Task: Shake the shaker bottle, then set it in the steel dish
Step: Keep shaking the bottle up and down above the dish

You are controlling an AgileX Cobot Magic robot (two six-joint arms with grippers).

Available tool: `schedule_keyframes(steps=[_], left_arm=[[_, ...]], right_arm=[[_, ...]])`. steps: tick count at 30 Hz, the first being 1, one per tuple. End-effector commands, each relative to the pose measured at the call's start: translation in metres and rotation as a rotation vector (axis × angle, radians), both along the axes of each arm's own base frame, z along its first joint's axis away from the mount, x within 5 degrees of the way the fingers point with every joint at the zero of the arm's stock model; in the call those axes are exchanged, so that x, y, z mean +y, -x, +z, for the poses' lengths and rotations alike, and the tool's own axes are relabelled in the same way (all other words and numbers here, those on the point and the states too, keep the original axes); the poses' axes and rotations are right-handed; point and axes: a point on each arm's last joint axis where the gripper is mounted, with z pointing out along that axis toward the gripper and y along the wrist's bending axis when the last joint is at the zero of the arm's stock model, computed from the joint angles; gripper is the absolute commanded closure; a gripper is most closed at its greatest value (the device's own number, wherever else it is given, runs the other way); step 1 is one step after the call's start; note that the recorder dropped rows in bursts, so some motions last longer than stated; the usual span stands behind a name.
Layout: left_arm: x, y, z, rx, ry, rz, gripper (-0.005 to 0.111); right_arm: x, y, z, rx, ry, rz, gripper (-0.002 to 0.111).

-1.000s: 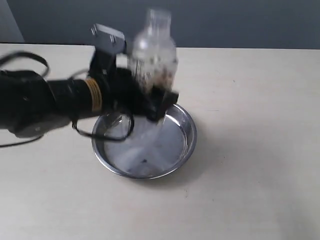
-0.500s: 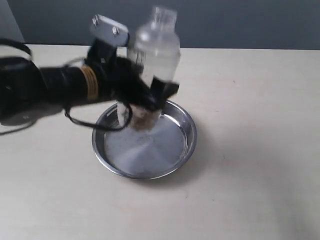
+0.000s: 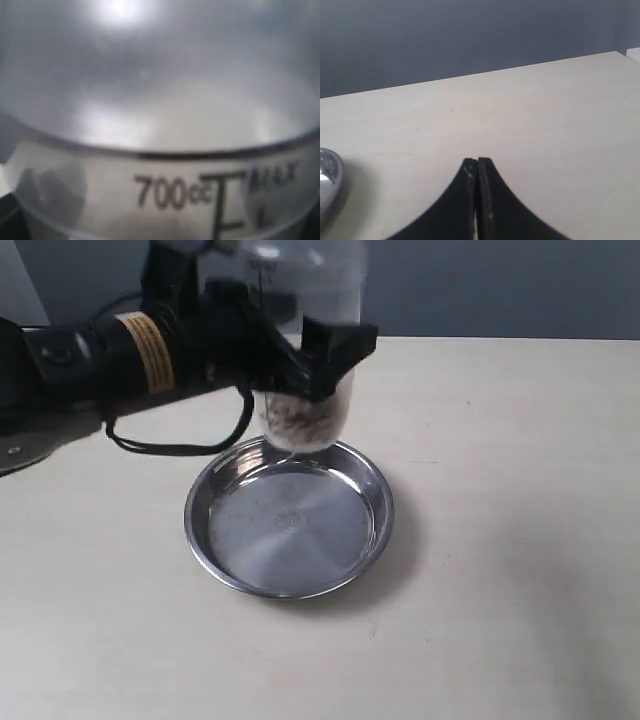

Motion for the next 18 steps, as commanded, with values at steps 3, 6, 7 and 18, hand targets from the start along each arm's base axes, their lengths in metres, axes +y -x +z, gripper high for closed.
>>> schedule_keyframes(steps=[3,6,7,18], left_arm=[[-0.004,-0.010,-0.035,0.070,0.044,0.002,0.106],[0.006,-0.005,0.028,-0.179,0.027,0.020,0.106],[0.010,-0.008,0.024,-0.148,0.001,0.064,0.106],[0.010,-0.003,0.027,-0.195,0.054,0.052,0.106]], right_arm=[[0.000,0.000,0.000,-0.011,0.006,-0.005,0.109],[0.000,0.000,0.000,-0.011,0.006,-0.005,0.109],[0.000,0.000,0.000,-0.011,0.006,-0.005,0.109],[0.000,0.000,0.000,-0.009,0.005,-0.004,0.109]])
